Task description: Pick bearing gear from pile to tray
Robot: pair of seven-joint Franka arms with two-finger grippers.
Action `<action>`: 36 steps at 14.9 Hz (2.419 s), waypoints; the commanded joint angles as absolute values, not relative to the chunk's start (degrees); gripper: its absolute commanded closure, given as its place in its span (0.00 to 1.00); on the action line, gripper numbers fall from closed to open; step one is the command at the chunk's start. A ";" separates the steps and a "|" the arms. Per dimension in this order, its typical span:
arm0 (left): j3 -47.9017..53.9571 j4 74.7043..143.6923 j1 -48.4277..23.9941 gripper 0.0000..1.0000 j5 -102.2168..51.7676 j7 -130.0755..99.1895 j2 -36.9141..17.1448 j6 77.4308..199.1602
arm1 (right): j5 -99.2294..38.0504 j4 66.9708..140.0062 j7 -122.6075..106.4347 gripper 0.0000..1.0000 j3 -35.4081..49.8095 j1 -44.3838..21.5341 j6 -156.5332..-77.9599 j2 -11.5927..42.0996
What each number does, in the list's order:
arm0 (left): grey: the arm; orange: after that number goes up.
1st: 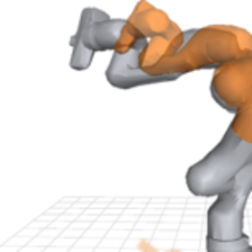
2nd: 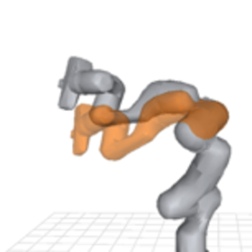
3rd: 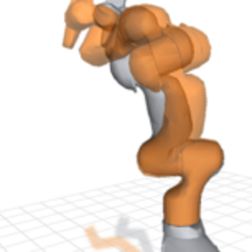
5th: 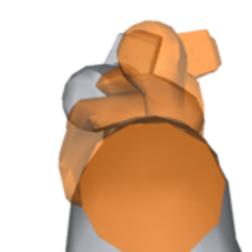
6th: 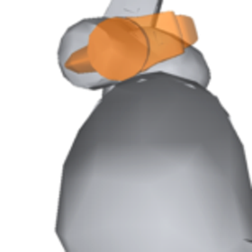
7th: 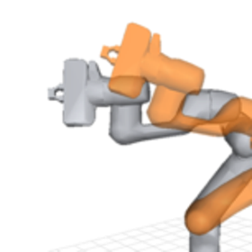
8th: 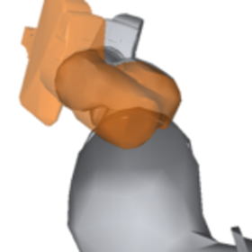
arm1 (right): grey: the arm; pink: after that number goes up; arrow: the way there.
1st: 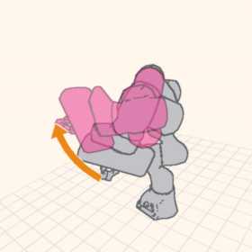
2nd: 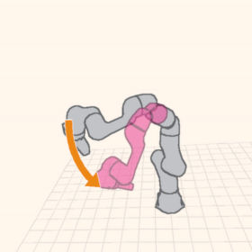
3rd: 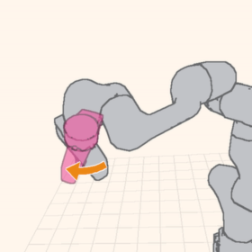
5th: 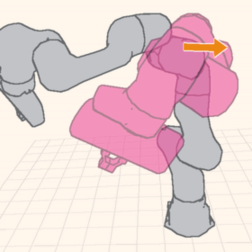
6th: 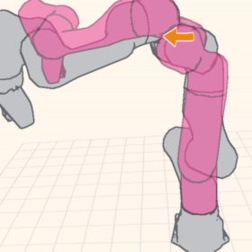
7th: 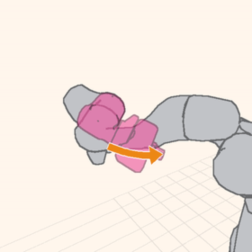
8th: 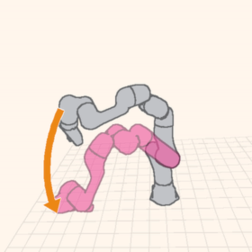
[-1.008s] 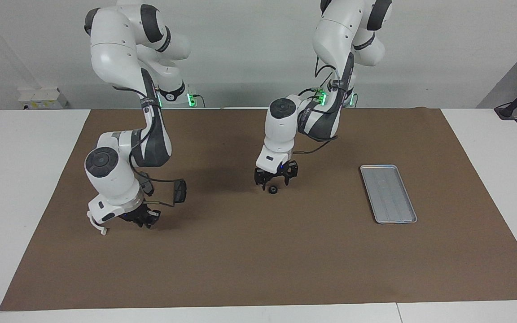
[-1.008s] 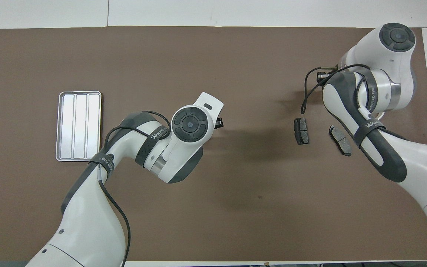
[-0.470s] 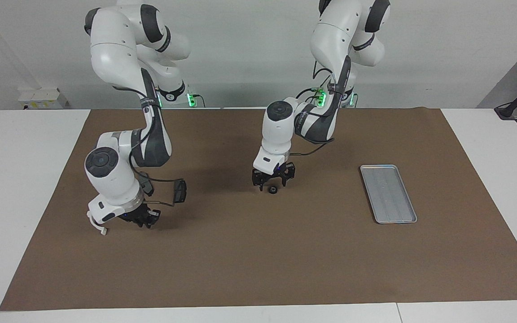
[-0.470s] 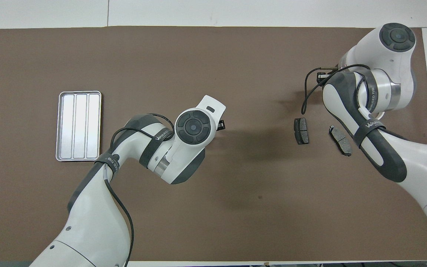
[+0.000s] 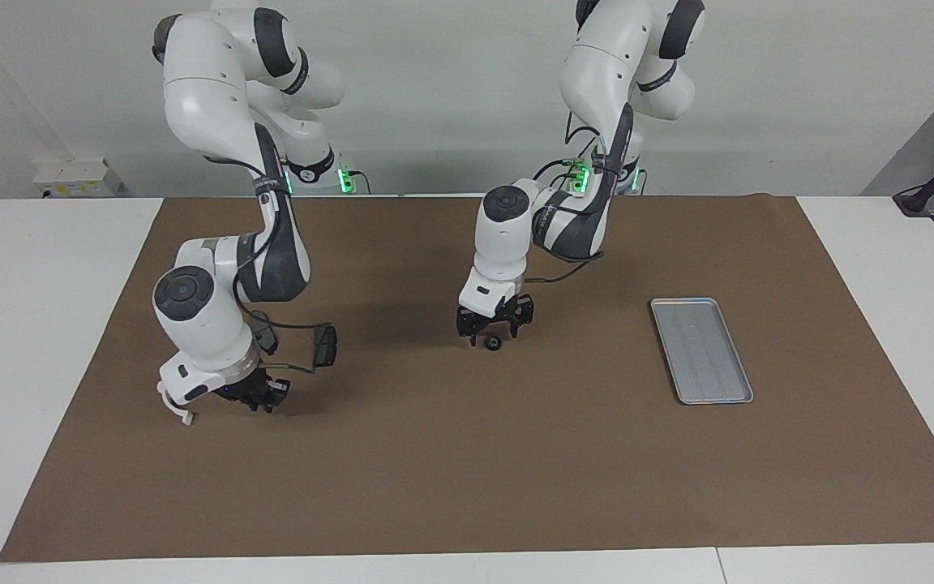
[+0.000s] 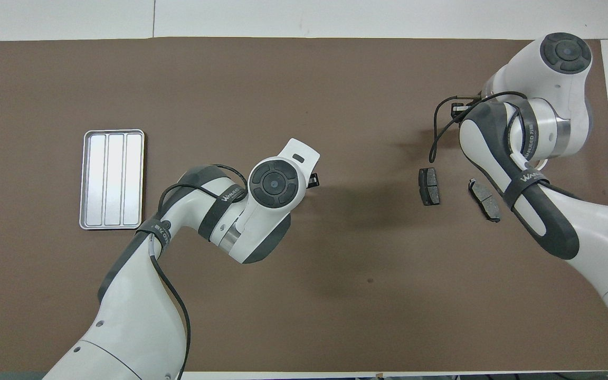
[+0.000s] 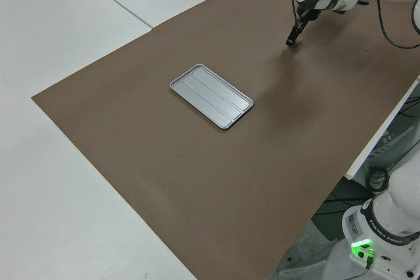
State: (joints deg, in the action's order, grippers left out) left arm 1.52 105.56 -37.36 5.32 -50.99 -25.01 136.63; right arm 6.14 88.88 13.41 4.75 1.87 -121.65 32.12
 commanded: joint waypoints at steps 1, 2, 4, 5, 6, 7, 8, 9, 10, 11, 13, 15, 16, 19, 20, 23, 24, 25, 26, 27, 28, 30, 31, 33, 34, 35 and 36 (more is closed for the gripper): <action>0.62 106.70 -38.23 0.14 6.15 -51.06 -24.96 138.34 | 7.12 89.12 11.78 1.00 5.36 2.46 -120.67 31.46; 0.62 106.96 -38.23 0.15 6.15 -51.06 -24.96 138.51 | 7.12 89.12 11.78 1.00 5.36 2.46 -120.76 31.46; 0.62 107.05 -38.23 0.19 6.15 -51.06 -24.87 138.87 | 7.12 89.12 11.78 1.00 5.36 2.46 -120.76 31.46; 0.62 107.05 -38.23 0.26 6.15 -51.06 -24.87 138.95 | 7.12 89.12 11.78 1.00 5.36 2.46 -120.76 31.46; 0.62 107.05 -38.23 0.31 6.15 -51.06 -24.87 138.96 | 7.12 89.12 11.78 1.00 5.36 2.46 -120.76 31.46; 0.62 107.05 -38.23 0.37 6.15 -51.06 -24.87 138.96 | 7.12 89.12 11.78 1.00 5.36 2.46 -120.85 31.46; 0.62 107.05 -38.23 0.44 6.15 -51.06 -24.87 138.96 | 7.12 89.21 11.78 1.00 5.36 2.46 -120.85 31.46; 0.62 107.05 -38.15 0.54 6.15 -51.15 -24.87 139.04 | 7.12 89.21 11.78 1.00 5.36 2.46 -120.94 31.46; 0.62 107.05 -38.14 0.63 6.07 -51.24 -24.87 139.22 | 7.12 89.21 11.78 1.00 5.36 2.46 -120.94 31.46; 0.62 106.96 -38.14 0.76 6.06 -51.24 -24.87 139.22 | 7.12 89.30 11.78 1.00 5.36 2.46 -120.94 31.46; 0.70 106.96 -38.14 1.00 6.06 -51.24 -24.87 139.22 | 7.12 89.30 11.78 1.00 5.36 2.46 -121.03 31.46; 0.70 106.79 -37.80 1.00 6.06 -51.07 -24.87 138.70 | 7.12 89.30 11.78 1.00 5.36 2.46 -121.11 31.46; 0.62 106.18 -37.53 1.00 6.06 -51.06 -24.87 137.47 | 7.12 89.30 11.78 1.00 5.36 2.46 -121.11 31.46; 0.35 102.14 -37.35 1.00 6.06 -50.45 -24.18 129.22 | 7.12 89.38 11.78 1.00 5.36 2.46 -121.29 31.46; 0.09 102.13 -37.18 1.00 6.06 -49.75 -22.95 127.89 | 7.12 89.38 11.78 1.00 5.36 2.46 -121.29 31.46; 0.17 102.74 -32.80 1.00 5.54 -42.49 -16.37 120.27 | 7.12 89.38 11.78 1.00 5.36 2.46 -121.29 31.46; 0.18 102.74 -31.48 1.00 5.19 -39.06 -14.35 116.84 | 7.12 89.47 11.78 1.00 5.36 2.46 -121.29 31.46; 0.35 102.83 -28.94 1.00 4.49 -35.11 -12.15 112.89 | 7.03 89.39 11.78 1.00 5.36 2.46 -121.29 31.46; 0.26 102.83 -27.00 1.00 3.35 -29.94 -9.95 109.02 | 7.12 89.38 11.78 1.00 5.36 2.46 -121.20 31.46; 0.09 102.83 -24.29 1.00 1.95 -24.49 -7.84 105.94 | 7.03 89.38 11.78 1.00 5.36 2.46 -121.20 31.46; 0.09 102.75 -21.21 1.00 1.06 -19.47 -6.17 103.47 | 7.12 89.30 11.78 1.00 5.36 2.46 -121.03 31.46; 0.09 102.74 -15.50 1.00 0.97 -10.42 -3.96 100.12 | 7.12 89.21 11.78 1.00 5.36 2.46 -120.67 31.38; 0.09 102.92 -12.42 1.00 0.97 -5.15 -3.43 99.15 | 7.12 89.21 11.78 1.00 5.36 2.37 -120.67 31.12; 0.09 104.14 -6.62 1.00 0.97 4.70 -2.90 98.79 | 7.12 89.30 11.87 1.00 5.45 2.37 -120.32 30.68; 0.09 105.54 -4.42 1.00 0.97 8.31 -2.20 99.40 | 7.12 89.30 11.87 1.00 5.45 2.20 -120.15 30.50; 0.09 107.47 -2.92 1.00 0.88 10.79 -1.59 100.88 | 7.03 89.30 11.87 1.00 5.54 1.07 -119.97 30.15; 0.09 110.80 -2.12 1.00 0.88 11.85 -0.28 104.81 | 7.03 89.38 11.95 1.00 5.54 0.45 -119.80 29.97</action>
State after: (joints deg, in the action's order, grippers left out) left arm -0.82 104.24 -3.98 1.71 8.47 -3.63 99.86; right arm 6.14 88.88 13.29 4.97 1.48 -121.53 31.47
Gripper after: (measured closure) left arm 0.652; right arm 0.771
